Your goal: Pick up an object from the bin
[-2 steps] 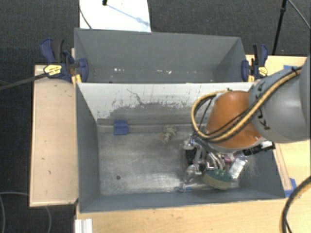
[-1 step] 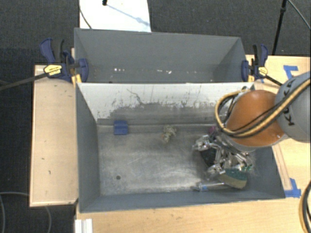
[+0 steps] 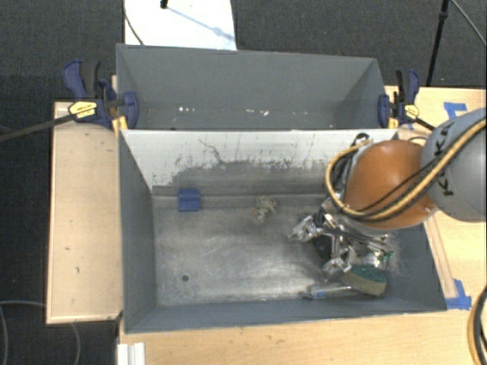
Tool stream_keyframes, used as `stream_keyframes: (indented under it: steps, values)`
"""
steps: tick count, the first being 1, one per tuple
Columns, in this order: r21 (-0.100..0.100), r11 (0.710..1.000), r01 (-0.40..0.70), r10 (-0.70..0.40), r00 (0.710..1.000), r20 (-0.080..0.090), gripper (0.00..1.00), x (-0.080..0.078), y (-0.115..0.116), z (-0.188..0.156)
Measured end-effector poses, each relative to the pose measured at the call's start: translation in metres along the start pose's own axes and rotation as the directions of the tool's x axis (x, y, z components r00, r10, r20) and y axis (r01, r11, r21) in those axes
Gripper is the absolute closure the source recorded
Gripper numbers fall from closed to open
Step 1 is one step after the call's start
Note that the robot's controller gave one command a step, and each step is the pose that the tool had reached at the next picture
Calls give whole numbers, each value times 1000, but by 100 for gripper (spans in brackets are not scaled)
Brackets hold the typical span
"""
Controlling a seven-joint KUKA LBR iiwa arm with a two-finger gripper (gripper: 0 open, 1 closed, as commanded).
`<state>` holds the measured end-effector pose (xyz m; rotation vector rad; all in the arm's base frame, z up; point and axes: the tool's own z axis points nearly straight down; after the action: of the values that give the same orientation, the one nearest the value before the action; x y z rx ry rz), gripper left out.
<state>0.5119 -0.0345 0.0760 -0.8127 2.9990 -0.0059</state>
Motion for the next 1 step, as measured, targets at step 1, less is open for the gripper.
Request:
stream_keyframes:
  steps: [1]
  values:
    - [-11, 985, 172, -172, 985, -25, 0, 23, -81, -44]
